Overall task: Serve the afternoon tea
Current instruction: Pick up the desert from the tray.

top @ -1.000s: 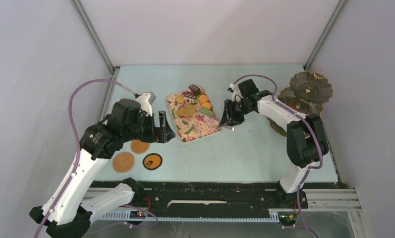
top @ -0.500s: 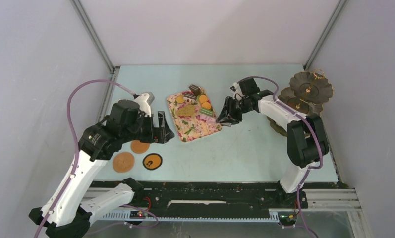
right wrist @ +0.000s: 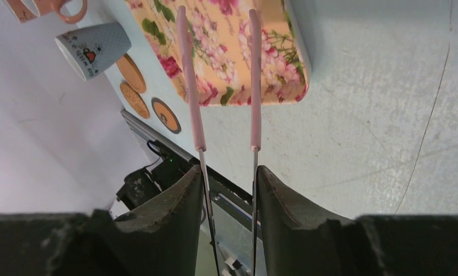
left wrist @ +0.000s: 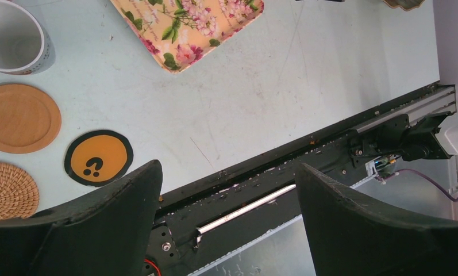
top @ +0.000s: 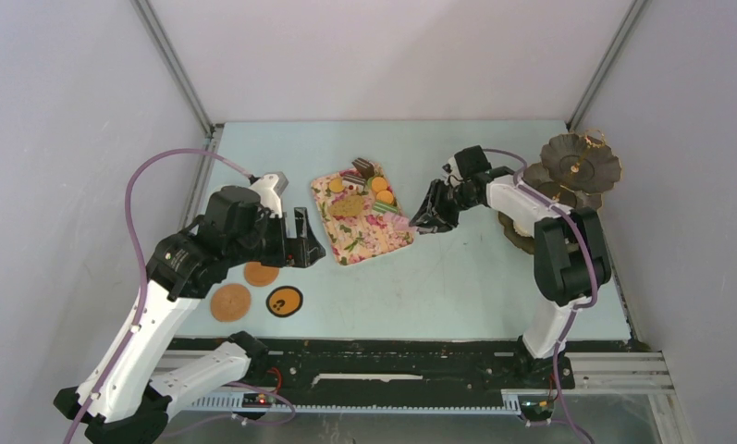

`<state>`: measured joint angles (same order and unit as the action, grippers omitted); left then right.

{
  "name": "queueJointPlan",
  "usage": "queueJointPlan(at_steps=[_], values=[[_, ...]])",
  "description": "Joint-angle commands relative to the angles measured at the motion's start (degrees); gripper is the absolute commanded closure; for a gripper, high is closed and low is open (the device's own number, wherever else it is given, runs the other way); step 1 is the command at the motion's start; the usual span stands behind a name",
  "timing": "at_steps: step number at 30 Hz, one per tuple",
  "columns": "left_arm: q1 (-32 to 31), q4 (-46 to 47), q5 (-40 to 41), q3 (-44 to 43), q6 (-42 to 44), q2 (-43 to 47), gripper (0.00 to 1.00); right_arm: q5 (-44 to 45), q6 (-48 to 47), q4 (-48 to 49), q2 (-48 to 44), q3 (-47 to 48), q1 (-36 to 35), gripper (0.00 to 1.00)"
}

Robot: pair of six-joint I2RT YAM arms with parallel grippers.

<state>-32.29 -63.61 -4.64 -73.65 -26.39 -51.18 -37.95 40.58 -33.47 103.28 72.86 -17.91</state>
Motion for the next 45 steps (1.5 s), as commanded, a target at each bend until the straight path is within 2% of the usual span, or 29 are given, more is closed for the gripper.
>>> queueJointPlan(at_steps=[1,16,25,27,31,36,45], values=[[-0.40,0.83,0.73,-1.54,1.69,0.38,0.08,-0.95,3.83,4.68,1.90,0.88,1.03,0.59],[-0.93,0.60,1.60,-2.06,2.33,0.38,0.08,-2.72,8.84,12.13,5.49,0.87,1.52,0.60],[-1.19,0.68,1.83,-2.05,2.49,0.36,0.08,-3.51,7.38,10.79,7.02,2.03,0.86,0.64],[-1.15,0.60,1.90,-2.11,2.49,0.35,0.08,-2.66,5.46,7.93,7.40,4.10,0.26,0.67],[-1.20,0.48,1.96,-2.28,2.61,0.34,0.08,-2.02,3.18,4.58,7.35,7.06,-0.45,0.79],[-1.27,0.48,2.18,-2.38,2.67,0.45,0.08,-3.44,4.51,4.86,5.58,7.31,-0.18,0.94],[-1.50,0.49,2.62,-2.99,2.93,0.44,0.08,-1.40,3.33,-0.36,-2.92,6.02,-0.26,1.00]])
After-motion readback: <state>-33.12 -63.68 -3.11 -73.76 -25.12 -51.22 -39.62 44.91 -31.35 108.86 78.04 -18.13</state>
